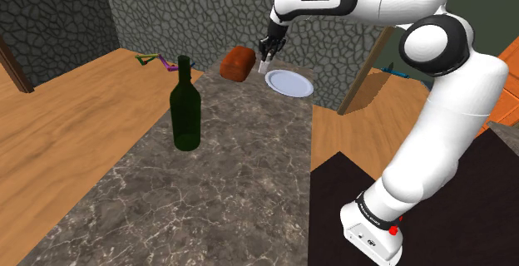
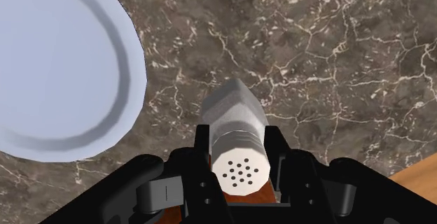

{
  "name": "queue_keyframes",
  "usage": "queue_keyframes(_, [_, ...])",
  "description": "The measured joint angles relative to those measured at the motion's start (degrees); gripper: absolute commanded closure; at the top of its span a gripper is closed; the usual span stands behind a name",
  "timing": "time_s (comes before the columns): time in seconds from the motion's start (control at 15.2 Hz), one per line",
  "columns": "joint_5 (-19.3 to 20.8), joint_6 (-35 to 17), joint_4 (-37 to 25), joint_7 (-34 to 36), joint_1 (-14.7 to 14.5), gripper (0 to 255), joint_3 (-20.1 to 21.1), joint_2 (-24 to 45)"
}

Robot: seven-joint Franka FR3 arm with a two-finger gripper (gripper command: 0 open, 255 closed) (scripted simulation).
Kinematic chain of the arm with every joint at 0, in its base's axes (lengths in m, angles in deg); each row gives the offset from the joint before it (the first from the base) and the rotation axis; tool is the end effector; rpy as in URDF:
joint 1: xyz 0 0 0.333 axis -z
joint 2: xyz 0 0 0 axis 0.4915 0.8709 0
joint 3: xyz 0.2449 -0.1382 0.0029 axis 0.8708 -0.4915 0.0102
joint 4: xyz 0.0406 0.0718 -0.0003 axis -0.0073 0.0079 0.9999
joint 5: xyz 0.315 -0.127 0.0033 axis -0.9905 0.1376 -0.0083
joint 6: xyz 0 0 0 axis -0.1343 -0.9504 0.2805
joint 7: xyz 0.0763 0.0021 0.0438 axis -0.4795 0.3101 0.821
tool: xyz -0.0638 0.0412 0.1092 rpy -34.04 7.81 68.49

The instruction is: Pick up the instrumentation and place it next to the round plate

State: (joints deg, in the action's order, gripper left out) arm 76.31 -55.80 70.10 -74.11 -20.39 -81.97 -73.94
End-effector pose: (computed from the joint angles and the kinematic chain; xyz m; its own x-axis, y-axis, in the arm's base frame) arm 0.5986 -0.0229 0.4457 0.9898 -0.0188 0.1413 -0.0189 -0.9998 -0.0001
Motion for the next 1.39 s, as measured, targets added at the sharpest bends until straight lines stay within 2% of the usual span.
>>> queue_keyframes(1.39, [0.94,-14.62,10.09,0.63,-0.14,255,-0.35,4.59])
